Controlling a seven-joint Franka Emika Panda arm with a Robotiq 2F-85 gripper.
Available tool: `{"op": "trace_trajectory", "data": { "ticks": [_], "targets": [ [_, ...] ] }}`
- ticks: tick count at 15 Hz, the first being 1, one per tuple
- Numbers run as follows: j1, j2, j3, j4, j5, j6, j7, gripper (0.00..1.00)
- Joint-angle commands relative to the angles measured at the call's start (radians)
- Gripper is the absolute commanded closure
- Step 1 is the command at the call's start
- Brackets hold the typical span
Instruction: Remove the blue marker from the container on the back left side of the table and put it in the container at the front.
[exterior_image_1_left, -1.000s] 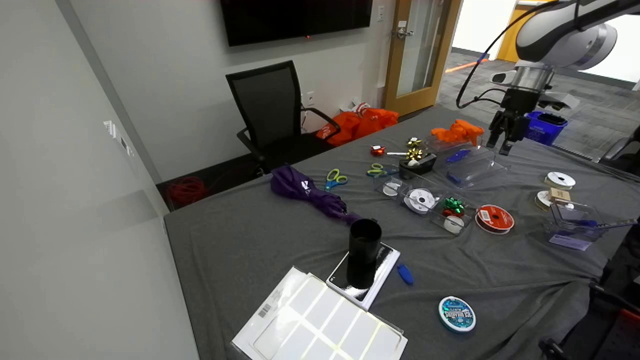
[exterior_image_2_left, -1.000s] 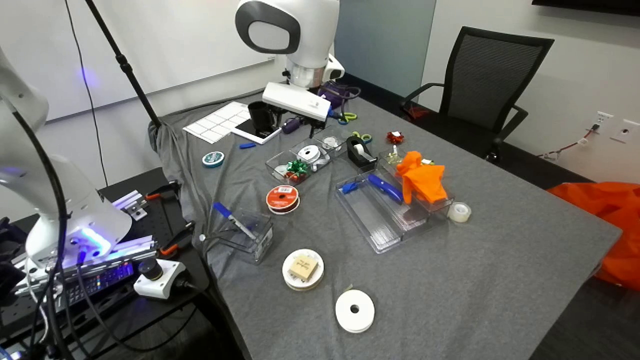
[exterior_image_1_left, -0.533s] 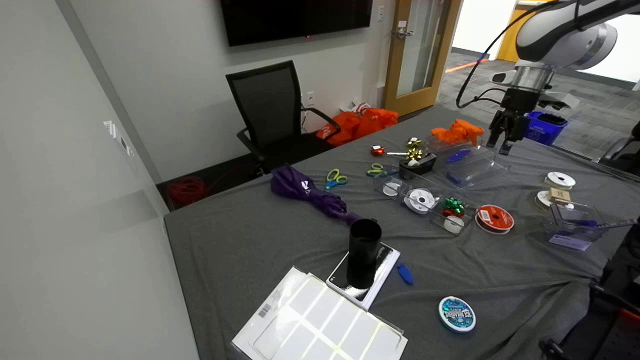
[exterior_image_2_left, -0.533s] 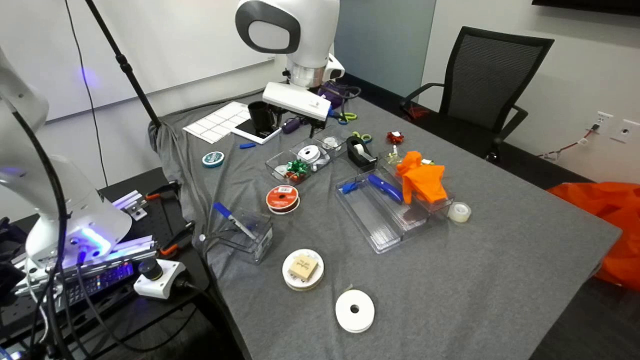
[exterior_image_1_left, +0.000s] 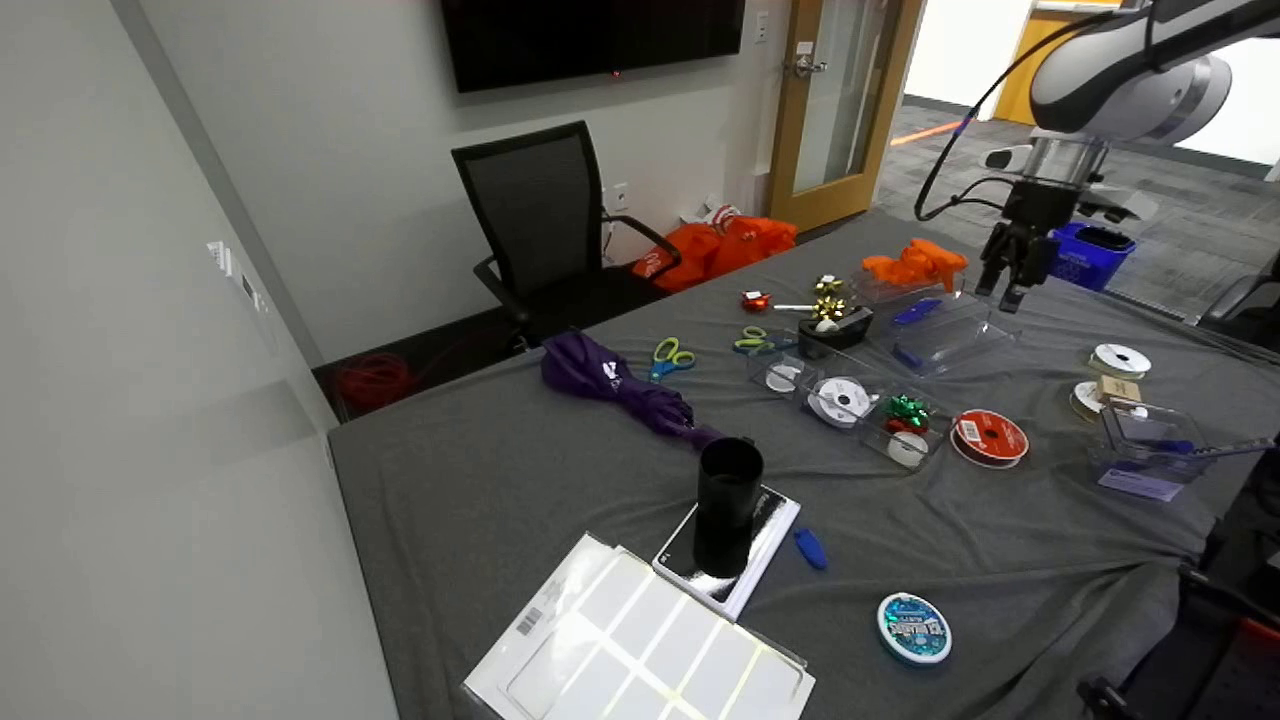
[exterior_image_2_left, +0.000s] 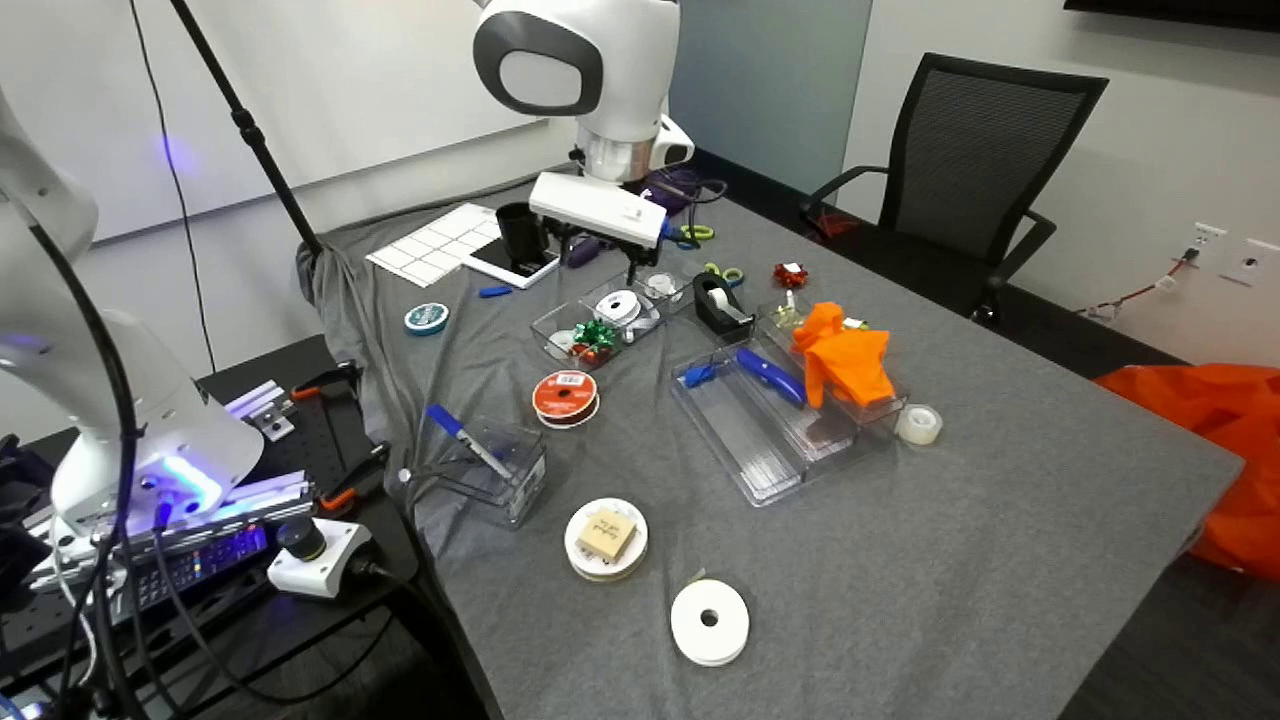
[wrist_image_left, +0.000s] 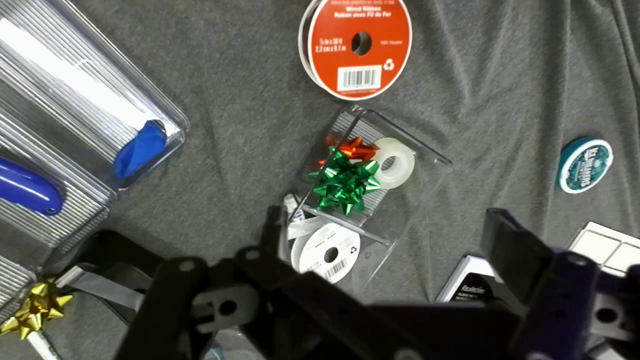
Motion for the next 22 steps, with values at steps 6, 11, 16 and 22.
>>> {"op": "trace_trajectory", "data": {
  "ticks": [6, 11, 16, 22],
  "targets": [
    [0.007, 0.09, -0.014, 0.042, -0.17, 0.118, 0.151, 0.0],
    [0.002, 0.173, 0.009, 0.103, -0.189, 0.114, 0.303, 0.0],
    [-0.015, 0.198, 0.042, 0.12, -0.178, 0.118, 0.403, 0.0],
    [-0.022, 0.229, 0.05, 0.114, -0.129, 0.183, 0.484, 0.0]
  ]
}}
